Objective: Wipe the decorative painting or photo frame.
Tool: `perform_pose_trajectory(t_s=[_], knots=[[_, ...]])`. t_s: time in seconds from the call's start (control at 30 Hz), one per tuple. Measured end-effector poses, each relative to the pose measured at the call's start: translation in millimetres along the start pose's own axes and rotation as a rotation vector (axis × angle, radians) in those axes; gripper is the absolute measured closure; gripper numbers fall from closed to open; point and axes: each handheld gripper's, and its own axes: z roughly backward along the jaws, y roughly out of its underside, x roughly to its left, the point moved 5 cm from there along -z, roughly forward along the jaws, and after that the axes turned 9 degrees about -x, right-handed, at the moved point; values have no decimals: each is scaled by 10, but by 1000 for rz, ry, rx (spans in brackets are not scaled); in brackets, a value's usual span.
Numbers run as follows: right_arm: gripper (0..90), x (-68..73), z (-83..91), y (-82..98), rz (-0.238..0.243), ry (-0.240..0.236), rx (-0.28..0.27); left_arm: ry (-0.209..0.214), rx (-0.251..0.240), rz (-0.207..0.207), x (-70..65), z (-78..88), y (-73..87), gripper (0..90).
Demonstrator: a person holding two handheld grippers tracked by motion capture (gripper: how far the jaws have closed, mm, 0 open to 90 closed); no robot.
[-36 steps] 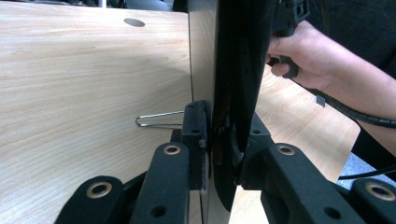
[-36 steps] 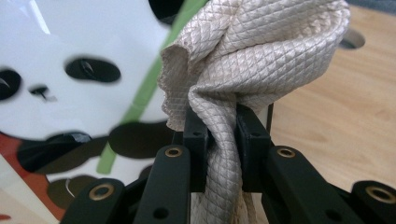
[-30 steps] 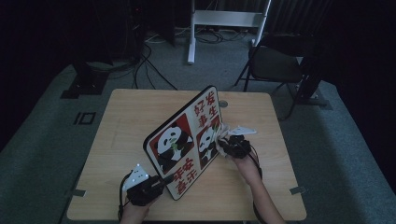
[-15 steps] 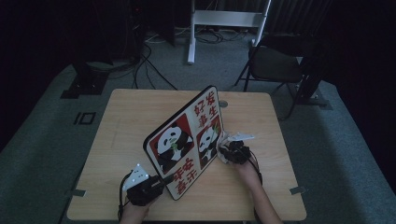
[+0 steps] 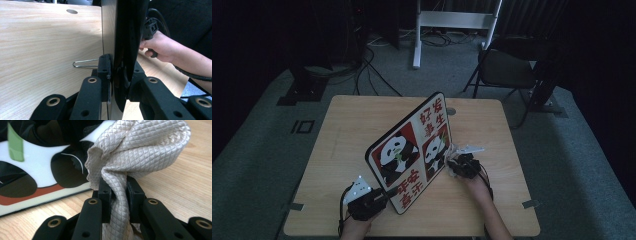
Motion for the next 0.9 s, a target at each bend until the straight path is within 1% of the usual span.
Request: perform_pose_trajectory(t_s=[0.13,0.2,0.3,0.43,0.47,0.5,0.57,0.73,0.8,0.9], knots=[[772,-22,85,-100,-12,1,-39,-4,-1,3,5,0,-1,785],[772,-26,159,-203,-15,1,-72,-3,-3,7,9,0,0,785],[772,-15,263,-357,-5,3,-116,-3,-3,7,8,0,0,785],[772,29,435,-611,10,-1,-186,-1,-4,7,11,0,1,785],[772,44,472,-667,17,0,-199,-2,-6,10,12,-1,1,785],[772,44,472,-667,17,0,-199,-2,-6,10,12,-1,1,786],[772,91,564,-811,29,-8,-233,-1,-7,13,15,1,2,786],[772,185,723,-1041,48,-26,-289,-6,-9,6,14,4,4,786],[772,239,809,-1184,66,-31,-324,-12,-7,-2,10,4,2,788],[772,297,890,-1342,85,-33,-355,-14,-6,-2,7,6,1,789]])
